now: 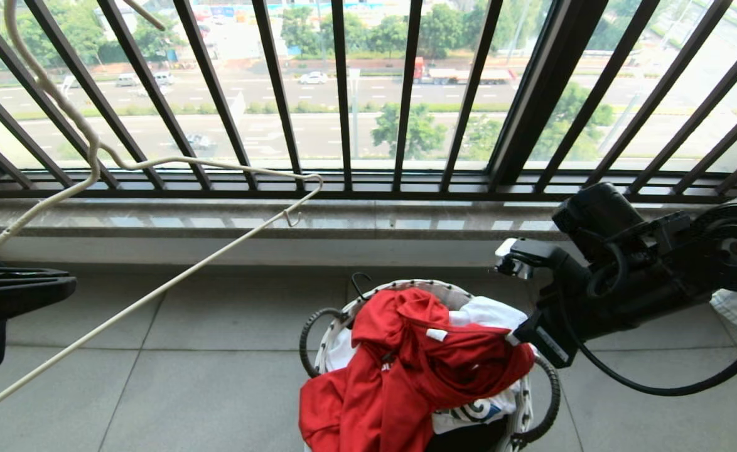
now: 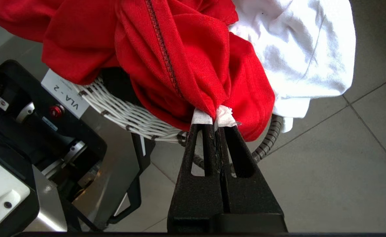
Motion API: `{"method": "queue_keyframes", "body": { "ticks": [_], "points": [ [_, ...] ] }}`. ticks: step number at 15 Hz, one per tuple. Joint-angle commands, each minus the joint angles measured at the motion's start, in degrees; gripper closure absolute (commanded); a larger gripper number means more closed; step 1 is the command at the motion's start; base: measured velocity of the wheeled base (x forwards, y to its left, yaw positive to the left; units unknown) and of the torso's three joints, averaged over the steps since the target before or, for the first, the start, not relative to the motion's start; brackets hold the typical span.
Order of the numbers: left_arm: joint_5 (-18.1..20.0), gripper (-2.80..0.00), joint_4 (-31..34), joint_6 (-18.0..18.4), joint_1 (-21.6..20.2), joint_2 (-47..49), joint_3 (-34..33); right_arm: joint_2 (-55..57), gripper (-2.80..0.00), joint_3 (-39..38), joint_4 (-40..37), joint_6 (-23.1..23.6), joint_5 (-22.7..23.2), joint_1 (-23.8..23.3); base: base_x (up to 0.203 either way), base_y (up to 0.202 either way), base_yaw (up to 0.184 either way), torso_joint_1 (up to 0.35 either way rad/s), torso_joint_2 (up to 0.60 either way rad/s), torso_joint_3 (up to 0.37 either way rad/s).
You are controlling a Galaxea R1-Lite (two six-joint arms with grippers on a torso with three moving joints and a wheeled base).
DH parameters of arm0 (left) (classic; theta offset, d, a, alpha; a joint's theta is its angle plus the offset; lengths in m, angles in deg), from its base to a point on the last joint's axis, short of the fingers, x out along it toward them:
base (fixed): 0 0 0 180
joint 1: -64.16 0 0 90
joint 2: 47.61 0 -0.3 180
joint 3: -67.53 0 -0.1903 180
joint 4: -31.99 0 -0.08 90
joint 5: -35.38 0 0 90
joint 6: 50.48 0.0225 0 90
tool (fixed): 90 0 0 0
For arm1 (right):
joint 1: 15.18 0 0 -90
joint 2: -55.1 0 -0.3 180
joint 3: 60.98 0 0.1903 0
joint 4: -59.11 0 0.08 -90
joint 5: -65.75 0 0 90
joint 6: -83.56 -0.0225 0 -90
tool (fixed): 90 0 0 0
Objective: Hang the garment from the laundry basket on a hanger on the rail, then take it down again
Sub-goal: Pick up clothes from the basket
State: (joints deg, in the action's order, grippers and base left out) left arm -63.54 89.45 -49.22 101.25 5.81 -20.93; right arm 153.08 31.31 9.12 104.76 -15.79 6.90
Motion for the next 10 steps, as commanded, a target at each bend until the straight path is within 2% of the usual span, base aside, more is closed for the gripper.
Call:
{"method": "queue_keyframes", "body": {
  "ticks": [1, 3, 4, 6, 10],
  "points": [
    [-0.04, 0.00, 0.18, -0.42, -0.01, 1.59, -0.20, -4.42, 0.00, 1.57, -2.22, -1.87, -0.08, 0.16, 0.000, 0.000, 0.000, 0.000, 0.00, 0.000],
    [-0.04, 0.00, 0.03, -1.39, -0.01, 3.61, -0.82, -4.51, 0.00, 5.93, -10.49, -4.48, -1.63, 0.20, 0.000, 0.000, 0.000, 0.000, 0.00, 0.000],
    [-0.04, 0.00, -1.22, -1.92, -0.01, 4.34, -1.49, -4.16, 0.00, 9.16, -15.11, -7.30, -2.13, 0.27, 0.000, 0.000, 0.000, 0.000, 0.00, 0.000],
    [-0.07, 0.00, -5.15, -1.95, -0.01, 4.50, -3.17, -3.60, 0.00, 14.10, -21.61, -15.89, -2.59, 1.52, 0.000, 0.000, 0.000, 0.000, 0.00, 0.000],
    [0.39, 0.00, -5.44, -2.01, -0.01, 5.05, -3.60, -5.07, 0.00, 15.02, -23.91, -18.66, -1.66, 2.97, 0.000, 0.000, 0.000, 0.000, 0.00, 0.000]
  ]
}}
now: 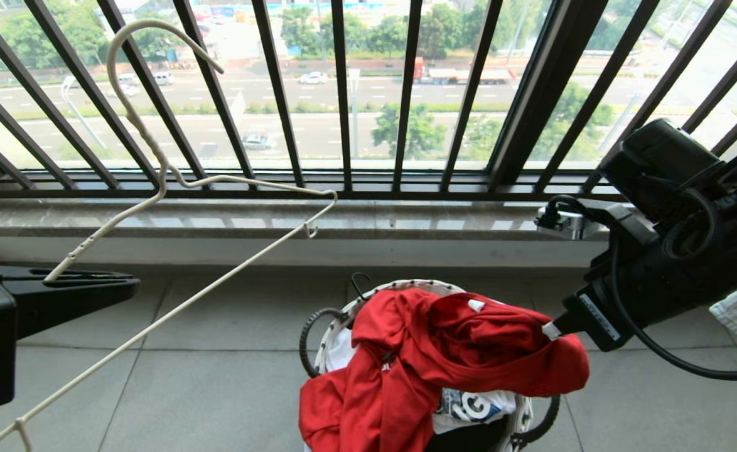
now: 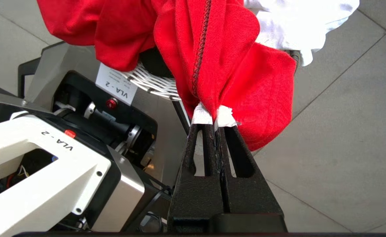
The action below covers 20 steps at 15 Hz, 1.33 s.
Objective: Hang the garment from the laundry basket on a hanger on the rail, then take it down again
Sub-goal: Pick up clothes from the basket
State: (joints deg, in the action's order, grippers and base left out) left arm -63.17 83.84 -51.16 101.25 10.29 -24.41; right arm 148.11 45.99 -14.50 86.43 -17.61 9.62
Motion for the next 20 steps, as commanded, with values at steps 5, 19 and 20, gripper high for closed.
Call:
{"method": "queue_keyframes", "body": {
  "ticks": [5, 19, 20],
  "points": [
    [-0.06, 0.00, 0.08, -0.02, -0.01, 0.98, -0.89, 9.82, 0.00, 2.43, 0.05, -1.09, 0.28, 0.18, 0.000, 0.000, 0.000, 0.000, 0.00, 0.000],
    [-0.25, 0.00, 0.08, 0.16, 0.08, 0.88, -1.06, 26.84, 0.00, 9.26, 10.89, -1.90, 2.96, 5.99, 0.000, 0.000, 0.000, 0.000, 0.00, 0.000],
    [-0.33, 0.00, 0.08, 0.24, 0.08, 0.72, -1.06, 28.60, 0.00, 11.46, 10.87, -2.57, 2.87, 6.93, 0.000, 0.000, 0.000, 0.000, 0.00, 0.000]
  ]
}}
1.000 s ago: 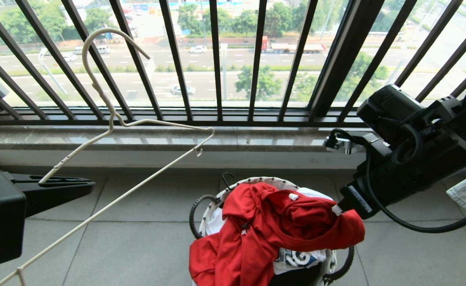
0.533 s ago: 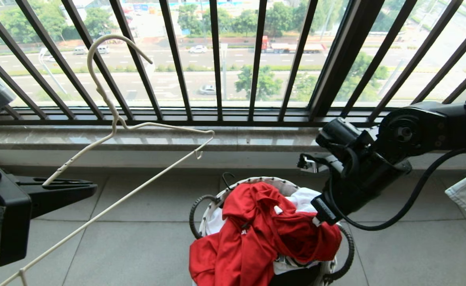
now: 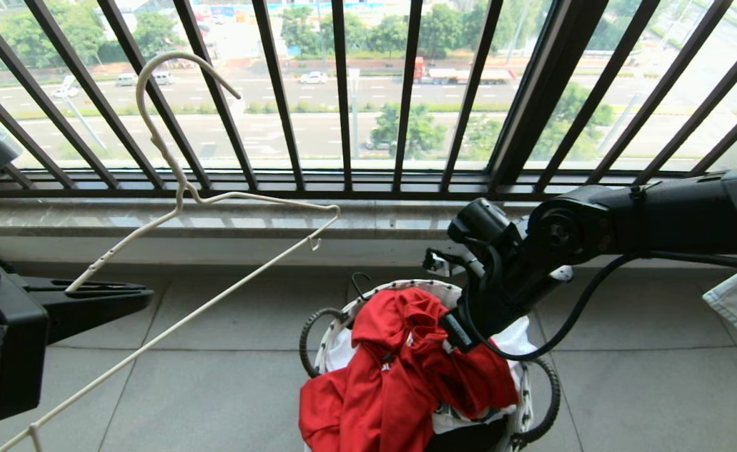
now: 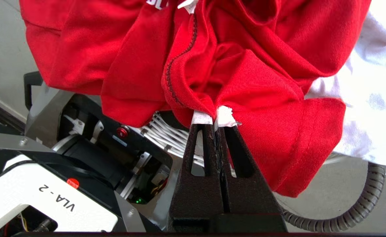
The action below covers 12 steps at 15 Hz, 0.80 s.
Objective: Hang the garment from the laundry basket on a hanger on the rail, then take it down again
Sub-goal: Pick up clothes from the basket
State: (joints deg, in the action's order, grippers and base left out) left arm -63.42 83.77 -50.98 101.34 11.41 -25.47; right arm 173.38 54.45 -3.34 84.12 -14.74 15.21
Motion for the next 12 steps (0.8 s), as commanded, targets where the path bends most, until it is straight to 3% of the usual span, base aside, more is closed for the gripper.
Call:
{"method": "queue_keyframes", "body": {
  "ticks": [1, 7, 8, 12],
  "points": [
    [-0.07, 0.00, 0.15, 0.13, 0.00, -0.67, 0.00, 4.99, 0.00, 4.52, -0.29, -0.59, -0.31, 2.09, 0.000, 0.000, 0.000, 0.000, 0.00, 0.000],
    [-0.16, 0.00, 0.06, 0.15, 0.00, -1.11, 0.32, 7.80, 0.00, 8.19, -0.12, -1.08, -4.74, 3.86, 0.000, 0.000, 0.000, 0.000, 0.00, 0.000],
    [-0.16, 0.00, 0.06, 0.15, 0.00, -1.02, 0.26, 7.00, -2.80, 7.81, -0.29, -1.16, -5.36, 3.80, 0.000, 0.000, 0.000, 0.000, 0.00, 0.000],
    [-0.07, 0.00, 0.15, 0.23, 0.00, -0.93, 0.17, 0.76, -2.80, 3.14, -0.36, -1.77, -5.78, 3.79, 0.000, 0.000, 0.000, 0.000, 0.00, 0.000]
  ]
}}
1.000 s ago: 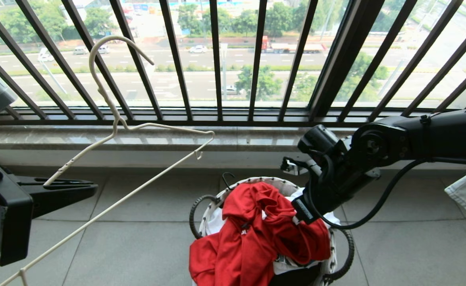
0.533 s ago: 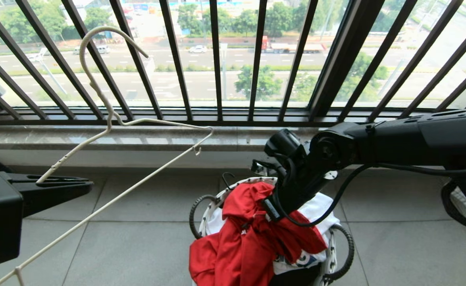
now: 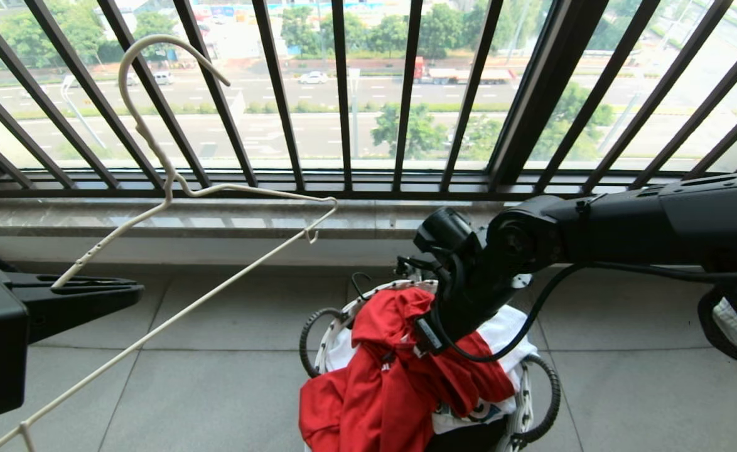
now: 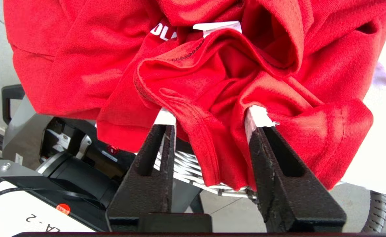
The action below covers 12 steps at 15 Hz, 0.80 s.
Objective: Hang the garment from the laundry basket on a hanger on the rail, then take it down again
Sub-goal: Pick up clothes from the basket
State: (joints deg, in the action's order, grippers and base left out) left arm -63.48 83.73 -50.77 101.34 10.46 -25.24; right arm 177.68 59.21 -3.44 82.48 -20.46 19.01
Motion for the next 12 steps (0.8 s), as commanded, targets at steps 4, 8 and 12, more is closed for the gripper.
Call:
{"method": "queue_keyframes", "body": {
  "ticks": [4, 8, 12],
  "points": [
    [-0.01, 0.00, 0.18, 0.03, 0.08, 0.17, -0.21, -9.39, -2.80, -6.67, -0.27, -0.84, -1.53, -3.83, 0.000, 0.000, 0.000, 0.000, 0.00, 0.000],
    [-0.01, 0.00, 0.18, 0.03, 0.08, 0.20, -0.23, -10.97, -2.80, -9.58, -0.11, -0.45, -1.37, -10.41, 0.000, 0.000, 0.000, 0.000, 0.00, 0.000],
    [-0.10, 0.00, 0.18, 0.03, 0.08, -0.16, -0.15, -9.03, -2.80, -10.16, 0.17, 1.69, -1.26, -10.56, 0.000, 0.000, 0.000, 0.000, 0.00, 0.000]
  ]
}}
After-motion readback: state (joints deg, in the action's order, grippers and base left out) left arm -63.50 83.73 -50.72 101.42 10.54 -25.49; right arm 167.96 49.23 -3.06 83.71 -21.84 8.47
